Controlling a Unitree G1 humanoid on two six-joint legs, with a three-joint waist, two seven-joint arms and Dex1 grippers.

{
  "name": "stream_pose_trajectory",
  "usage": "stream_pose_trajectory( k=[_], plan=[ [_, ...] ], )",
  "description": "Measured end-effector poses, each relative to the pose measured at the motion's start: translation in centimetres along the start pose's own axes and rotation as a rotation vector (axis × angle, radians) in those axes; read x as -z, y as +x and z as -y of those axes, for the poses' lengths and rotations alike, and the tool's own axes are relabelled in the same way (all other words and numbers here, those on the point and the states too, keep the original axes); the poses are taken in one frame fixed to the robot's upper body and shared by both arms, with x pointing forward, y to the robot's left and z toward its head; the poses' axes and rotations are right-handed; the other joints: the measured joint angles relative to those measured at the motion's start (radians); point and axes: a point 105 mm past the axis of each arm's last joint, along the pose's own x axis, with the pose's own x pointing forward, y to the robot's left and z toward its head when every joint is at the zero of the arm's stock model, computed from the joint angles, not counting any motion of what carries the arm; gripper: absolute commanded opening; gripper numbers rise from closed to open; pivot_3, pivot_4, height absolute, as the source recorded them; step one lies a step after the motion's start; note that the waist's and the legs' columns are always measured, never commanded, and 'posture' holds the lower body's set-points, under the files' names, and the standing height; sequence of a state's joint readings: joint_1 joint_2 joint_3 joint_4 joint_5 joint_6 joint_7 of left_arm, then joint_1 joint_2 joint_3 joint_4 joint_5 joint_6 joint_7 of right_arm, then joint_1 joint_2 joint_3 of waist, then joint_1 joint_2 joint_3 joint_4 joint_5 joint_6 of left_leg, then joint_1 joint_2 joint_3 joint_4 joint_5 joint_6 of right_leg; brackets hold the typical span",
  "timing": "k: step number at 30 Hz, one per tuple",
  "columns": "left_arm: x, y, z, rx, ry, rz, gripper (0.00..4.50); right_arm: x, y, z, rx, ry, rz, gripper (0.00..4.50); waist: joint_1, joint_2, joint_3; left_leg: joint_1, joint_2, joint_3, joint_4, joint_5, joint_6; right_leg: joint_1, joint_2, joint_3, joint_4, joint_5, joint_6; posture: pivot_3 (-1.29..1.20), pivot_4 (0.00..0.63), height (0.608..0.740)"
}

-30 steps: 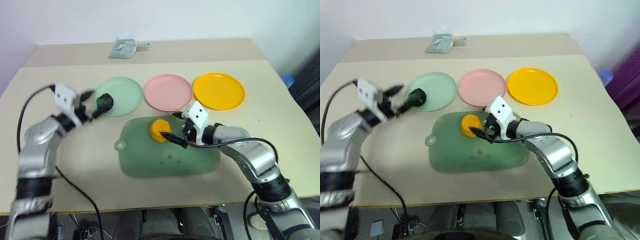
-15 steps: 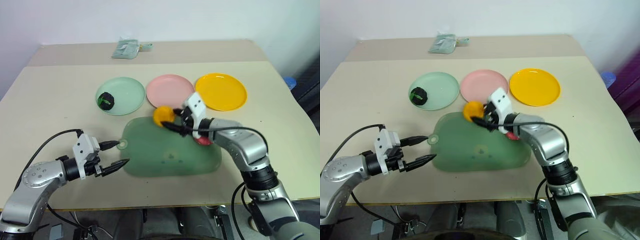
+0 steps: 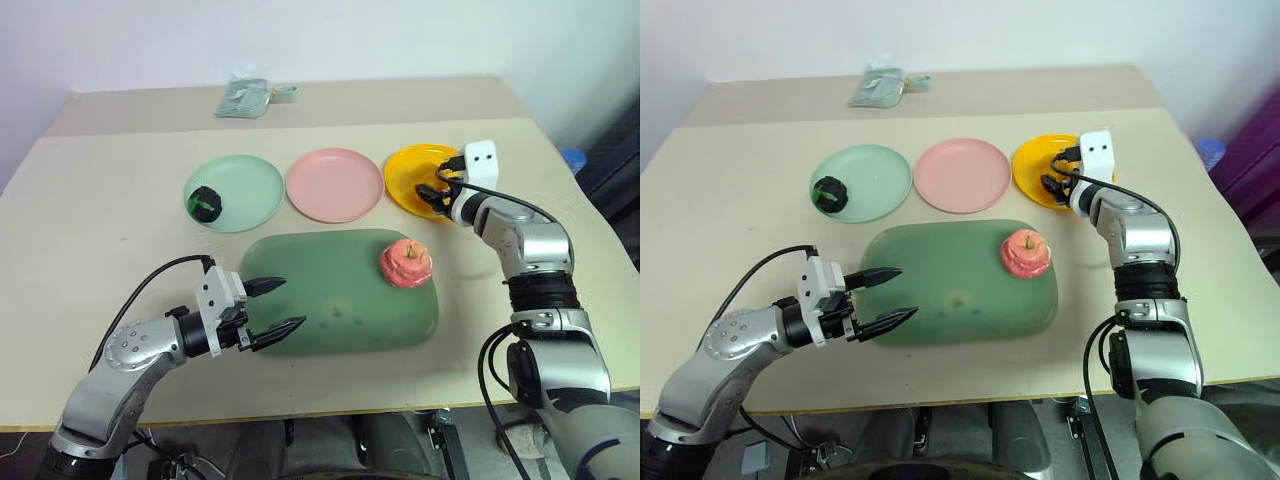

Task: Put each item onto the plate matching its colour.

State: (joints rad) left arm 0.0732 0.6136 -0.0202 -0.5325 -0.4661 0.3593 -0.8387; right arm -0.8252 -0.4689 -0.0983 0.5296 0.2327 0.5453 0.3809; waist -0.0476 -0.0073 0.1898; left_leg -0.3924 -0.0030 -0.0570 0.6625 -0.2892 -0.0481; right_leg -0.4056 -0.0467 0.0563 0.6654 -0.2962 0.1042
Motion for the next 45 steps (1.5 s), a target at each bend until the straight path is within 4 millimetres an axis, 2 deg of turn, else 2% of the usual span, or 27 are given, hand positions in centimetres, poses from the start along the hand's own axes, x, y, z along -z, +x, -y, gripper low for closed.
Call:
stream_pose_trajectory(
  k=[4, 6, 8, 9, 11, 13, 15, 17, 21, 24, 27, 29, 31, 33, 36, 37, 38, 41, 45],
  plan=[
    [0.3, 0.0, 0.1, -0.015, -0.006, -0.001, 3.57, -1.9, -0.7, -0.7, -0.090, -0.076, 0.107, 4.46, 0.003, 0.000, 0.000, 0.000, 0.001, -0.001, 0.000, 0.000, 0.000, 0.000, 0.000, 0.000, 0.000, 0.000, 0.000, 0.00, 0.150, 0.740],
    [0.4, -0.1, 0.1, -0.023, -0.007, -0.001, 3.57, -2.9, -2.5, -1.8, -0.204, -0.128, 0.180, 4.46, 0.009, 0.000, 0.000, -0.001, 0.001, -0.002, 0.000, 0.000, 0.000, 0.001, -0.001, -0.001, -0.001, 0.000, 0.000, 0.00, 0.150, 0.740],
    [0.5, -0.2, 0.1, -0.029, -0.009, -0.004, 3.57, -2.7, -6.0, -3.1, -0.377, -0.190, 0.218, 4.46, 0.028, 0.000, 0.000, -0.002, 0.001, -0.004, 0.000, -0.001, 0.001, 0.002, -0.002, -0.002, -0.002, 0.000, 0.001, 0.00, 0.150, 0.740],
    [0.6, -0.4, 0.0, -0.037, -0.012, -0.009, 3.57, -1.7, -8.1, -3.9, -0.477, -0.224, 0.190, 4.46, 0.038, 0.000, 0.000, -0.001, 0.001, -0.004, 0.001, -0.001, 0.002, 0.003, -0.002, -0.003, -0.003, 0.000, 0.001, 0.00, 0.150, 0.740],
    [0.5, -0.4, -0.2, -0.039, -0.005, -0.007, 3.57, 0.2, -10.2, -4.9, -0.593, -0.250, 0.120, 4.46, 0.035, 0.000, 0.000, 0.001, 0.001, -0.003, 0.002, -0.001, 0.002, 0.005, -0.003, -0.002, -0.003, 0.000, 0.001, 0.00, 0.150, 0.740],
    [0.3, -0.4, -0.2, -0.037, 0.002, -0.004, 3.57, 2.6, -11.7, -5.4, -0.659, -0.269, 0.023, 4.46, 0.034, 0.000, 0.000, 0.005, 0.001, -0.003, 0.002, -0.001, 0.002, 0.010, -0.003, -0.003, -0.003, 0.000, 0.001, 0.00, 0.150, 0.740],
    [0.2, -0.4, -0.4, -0.033, 0.007, -0.002, 3.57, 4.9, -12.3, -6.0, -0.704, -0.271, -0.062, 4.46, 0.027, 0.000, 0.000, 0.008, 0.001, -0.002, 0.002, -0.001, 0.002, 0.012, 0.000, -0.002, -0.003, 0.000, 0.000, 0.00, 0.150, 0.740],
    [-0.3, -0.3, -0.6, -0.027, 0.023, 0.008, 3.57, 5.6, -11.8, -6.3, -0.693, -0.290, -0.086, 4.46, 0.022, 0.000, 0.000, 0.010, 0.001, -0.002, 0.002, -0.001, 0.002, 0.012, 0.001, -0.001, -0.003, 0.000, 0.000, 0.00, 0.150, 0.740],
    [-0.3, -0.3, -0.7, -0.027, 0.023, 0.009, 3.57, 5.3, -10.7, -6.7, -0.662, -0.306, -0.064, 3.35, 0.023, 0.000, 0.000, 0.008, 0.001, -0.003, 0.001, -0.001, 0.002, 0.011, 0.001, -0.002, -0.003, 0.000, 0.000, 0.00, 0.150, 0.740],
    [-0.4, -0.9, -1.4, -0.072, 0.025, 0.008, 3.57, 4.3, -10.0, -7.5, -0.652, -0.288, -0.010, 3.35, 0.030, 0.000, 0.000, 0.004, 0.002, -0.003, 0.002, -0.001, 0.002, 0.008, 0.000, -0.002, -0.003, 0.000, 0.000, 0.00, 0.150, 0.740],
    [-0.2, -2.6, -3.4, -0.202, 0.021, 0.001, 3.57, 1.4, -8.4, -8.9, -0.623, -0.270, 0.114, 3.35, 0.025, 0.000, 0.000, 0.004, 0.002, -0.003, 0.002, -0.001, 0.001, 0.007, 0.000, -0.002, -0.002, 0.000, 0.000, 0.00, 0.150, 0.740],
    [0.3, -4.3, -5.0, -0.325, 0.025, -0.007, 3.57, -1.2, -6.4, -9.6, -0.554, -0.259, 0.194, 3.35, 0.021, 0.000, 0.000, 0.004, 0.002, -0.003, 0.001, -0.001, 0.001, 0.006, 0.000, -0.002, -0.001, 0.000, 0.000, 0.00, 0.150, 0.740],
    [0.9, -5.7, -5.9, -0.399, 0.026, -0.026, 3.57, -3.0, -3.9, -10.4, -0.485, -0.189, 0.220, 3.35, 0.015, 0.000, 0.000, 0.004, 0.002, -0.003, 0.001, -0.001, 0.001, 0.005, 0.000, -0.002, -0.001, 0.000, 0.000, 0.00, 0.150, 0.740],
    [1.4, -6.4, -6.0, -0.425, 0.024, -0.038, 3.57, -3.3, -2.0, -11.1, -0.442, -0.161, 0.197, 3.35, 0.017, -0.001, -0.001, 0.001, 0.001, -0.003, 0.001, 0.000, 0.001, 0.003, -0.001, -0.002, -0.001, 0.000, 0.000, 0.00, 0.150, 0.740],
    [1.9, -7.1, -6.1, -0.462, 0.018, -0.051, 3.57, -2.0, 0.8, -12.7, -0.412, -0.163, 0.130, 3.35, 0.019, -0.001, -0.001, -0.001, 0.000, -0.002, 0.001, 0.000, 0.000, 0.001, -0.003, -0.002, -0.002, 0.000, 0.000, 0.00, 0.150, 0.740],
    [2.0, -7.1, -6.1, -0.472, 0.014, -0.046, 3.57, -1.3, 1.5, -13.2, -0.408, -0.164, 0.107, 4.23, 0.019, -0.001, -0.001, -0.001, 0.000, -0.002, 0.001, 0.000, 0.000, 0.001, -0.004, -0.002, -0.002, 0.000, 0.000, 0.00, 0.150, 0.740],
    [2.0, -7.1, -6.1, -0.480, 0.011, -0.039, 3.57, -0.8, 2.0, -13.4, -0.403, -0.167, 0.093, 4.48, 0.021, -0.001, 0.000, -0.001, 0.000, -0.002, 0.001, 0.000, 0.000, 0.000, -0.004, -0.002, -0.002, 0.000, 0.000, 0.00, 0.150, 0.740],
    [1.8, -7.1, -6.1, -0.505, 0.012, -0.027, 3.57, -0.7, 2.6, -12.7, -0.371, -0.199, 0.112, 4.48, 0.029, 0.000, 0.000, -0.001, 0.000, -0.002, 0.001, 0.000, 0.000, 0.000, -0.004, -0.002, -0.002, 0.000, 0.000, 0.00, 0.150, 0.740],
    [0.8, -6.7, -6.0, -0.531, 0.032, -0.003, 3.57, -3.0, 1.4, -10.5, -0.356, -0.287, 0.241, 4.48, 0.030, -0.001, 0.000, -0.001, 0.000, -0.002, 0.001, 0.000, 0.000, 0.001, -0.004, -0.002, -0.001, 0.000, 0.000, 0.00, 0.150, 0.740]
  ],
)
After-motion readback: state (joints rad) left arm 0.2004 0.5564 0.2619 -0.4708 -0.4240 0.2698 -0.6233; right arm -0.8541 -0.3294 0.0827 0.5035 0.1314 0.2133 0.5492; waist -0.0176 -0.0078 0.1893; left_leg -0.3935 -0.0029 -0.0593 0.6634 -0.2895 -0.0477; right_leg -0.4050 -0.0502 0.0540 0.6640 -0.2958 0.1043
